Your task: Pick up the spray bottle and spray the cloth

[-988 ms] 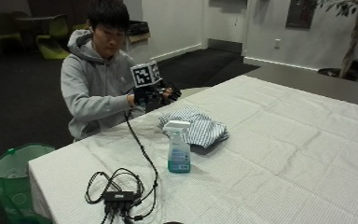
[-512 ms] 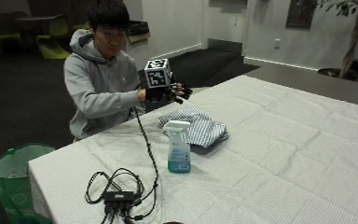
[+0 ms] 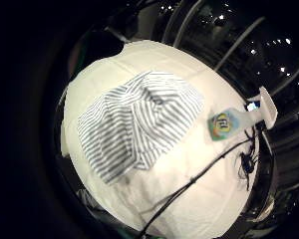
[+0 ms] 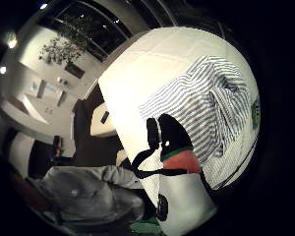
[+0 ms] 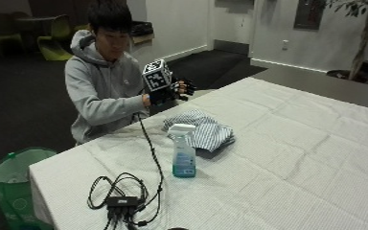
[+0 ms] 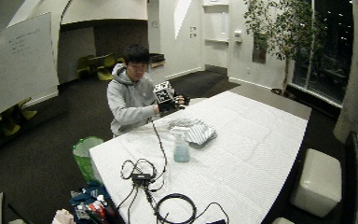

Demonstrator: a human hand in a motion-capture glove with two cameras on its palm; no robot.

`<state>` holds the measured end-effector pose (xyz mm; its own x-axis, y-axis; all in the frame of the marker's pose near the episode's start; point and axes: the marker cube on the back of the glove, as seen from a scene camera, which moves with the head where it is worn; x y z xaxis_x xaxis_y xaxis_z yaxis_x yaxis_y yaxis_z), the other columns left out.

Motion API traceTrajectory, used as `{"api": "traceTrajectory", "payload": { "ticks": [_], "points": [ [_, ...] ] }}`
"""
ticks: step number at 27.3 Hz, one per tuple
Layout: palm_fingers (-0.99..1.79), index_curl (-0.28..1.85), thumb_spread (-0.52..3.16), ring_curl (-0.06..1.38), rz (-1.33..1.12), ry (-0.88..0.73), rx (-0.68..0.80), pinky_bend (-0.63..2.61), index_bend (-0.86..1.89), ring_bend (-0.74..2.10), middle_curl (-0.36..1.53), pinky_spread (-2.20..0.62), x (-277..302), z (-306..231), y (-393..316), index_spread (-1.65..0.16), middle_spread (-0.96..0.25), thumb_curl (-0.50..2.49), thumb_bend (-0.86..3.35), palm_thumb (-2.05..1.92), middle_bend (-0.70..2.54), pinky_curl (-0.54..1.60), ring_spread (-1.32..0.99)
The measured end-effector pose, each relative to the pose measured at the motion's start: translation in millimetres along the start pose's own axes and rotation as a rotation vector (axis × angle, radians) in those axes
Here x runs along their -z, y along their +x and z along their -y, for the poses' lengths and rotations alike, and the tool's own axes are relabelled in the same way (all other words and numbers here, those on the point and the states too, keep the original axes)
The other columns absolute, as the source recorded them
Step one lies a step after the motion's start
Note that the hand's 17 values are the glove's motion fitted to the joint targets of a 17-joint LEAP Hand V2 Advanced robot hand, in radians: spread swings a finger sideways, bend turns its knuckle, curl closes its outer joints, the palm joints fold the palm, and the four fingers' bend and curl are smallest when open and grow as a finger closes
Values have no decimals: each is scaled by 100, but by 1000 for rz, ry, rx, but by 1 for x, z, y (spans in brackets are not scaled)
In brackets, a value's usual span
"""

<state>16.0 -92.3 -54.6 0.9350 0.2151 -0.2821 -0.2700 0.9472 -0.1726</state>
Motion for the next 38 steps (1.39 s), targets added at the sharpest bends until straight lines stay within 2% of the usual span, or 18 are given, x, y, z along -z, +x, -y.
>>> {"api": "traceTrajectory", "payload": {
  "ticks": [38],
  "points": [
    [29, 22, 103, 33, -2, 35, 4, 56, 13, 33, 33, 24, 10, -9, 1, -36, -6, 40, -2, 67, 19, 37, 3]
  ]
}}
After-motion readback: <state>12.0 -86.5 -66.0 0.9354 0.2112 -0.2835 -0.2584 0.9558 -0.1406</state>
